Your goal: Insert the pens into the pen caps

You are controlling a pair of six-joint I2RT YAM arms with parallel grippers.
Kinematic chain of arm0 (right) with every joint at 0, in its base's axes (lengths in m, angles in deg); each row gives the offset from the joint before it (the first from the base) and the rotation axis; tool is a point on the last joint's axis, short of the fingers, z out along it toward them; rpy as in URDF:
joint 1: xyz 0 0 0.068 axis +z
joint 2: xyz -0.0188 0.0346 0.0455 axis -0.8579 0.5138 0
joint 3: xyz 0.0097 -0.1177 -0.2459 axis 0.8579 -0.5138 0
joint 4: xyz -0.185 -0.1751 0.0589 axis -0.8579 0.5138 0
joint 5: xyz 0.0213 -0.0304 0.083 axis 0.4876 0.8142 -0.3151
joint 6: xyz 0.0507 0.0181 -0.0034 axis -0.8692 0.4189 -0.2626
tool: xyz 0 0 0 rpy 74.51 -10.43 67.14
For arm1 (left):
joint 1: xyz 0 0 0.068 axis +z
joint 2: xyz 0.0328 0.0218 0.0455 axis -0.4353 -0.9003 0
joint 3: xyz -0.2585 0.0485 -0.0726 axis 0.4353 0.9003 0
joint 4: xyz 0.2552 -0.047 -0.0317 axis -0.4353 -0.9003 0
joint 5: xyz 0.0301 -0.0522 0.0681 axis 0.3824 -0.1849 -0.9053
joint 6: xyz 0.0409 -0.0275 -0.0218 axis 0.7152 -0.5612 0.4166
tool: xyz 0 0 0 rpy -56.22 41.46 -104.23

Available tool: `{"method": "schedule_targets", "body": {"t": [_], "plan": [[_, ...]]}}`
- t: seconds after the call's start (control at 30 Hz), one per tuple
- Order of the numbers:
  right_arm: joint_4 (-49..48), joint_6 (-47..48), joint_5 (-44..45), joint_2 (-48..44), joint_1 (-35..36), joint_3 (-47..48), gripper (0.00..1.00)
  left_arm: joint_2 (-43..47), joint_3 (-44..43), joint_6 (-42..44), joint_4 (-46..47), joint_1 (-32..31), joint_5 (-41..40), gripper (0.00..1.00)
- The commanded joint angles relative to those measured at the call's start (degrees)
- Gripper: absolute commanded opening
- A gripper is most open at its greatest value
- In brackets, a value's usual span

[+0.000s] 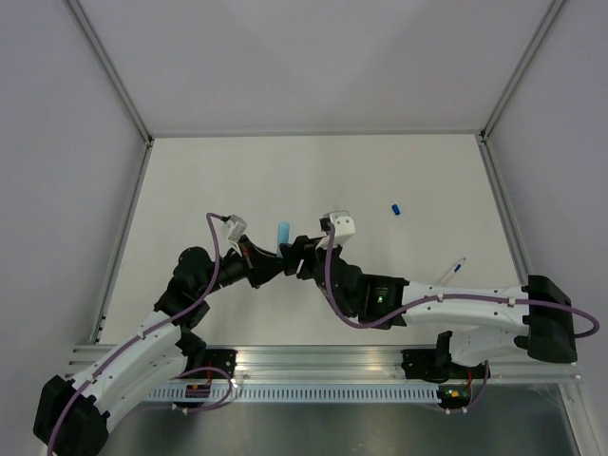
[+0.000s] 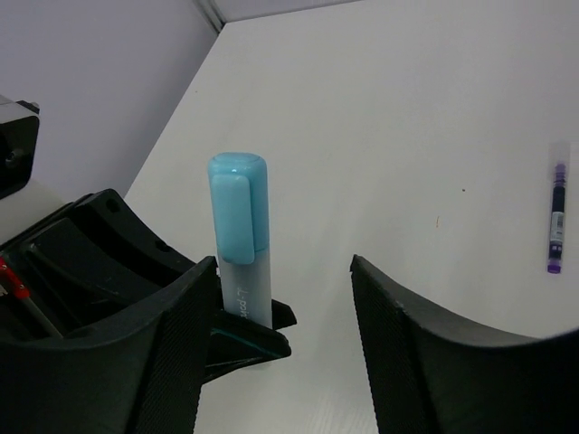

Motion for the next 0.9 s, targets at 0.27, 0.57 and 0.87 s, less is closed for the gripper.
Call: {"method": "schedule_targets", "body": {"t": [0.27,0.57,0.87], "plan": [[6.78,6.74,-10.99,-7.0,-1.95,5.86,0.73,-1.07,0.77,-1.71,11.51,0.15,10.73,0.02],[11.97,10.44,-16.27,-4.89,-5.91,14.74,0.72,-1.87,1.21,-3.03,15.12,0.15,14.69,0.02],[12.33,11.76,-21.19,-1.9,-6.97,17.47,0.63,-1.61,1.3,-3.12,15.3,0.15,14.7,0.02]]}}
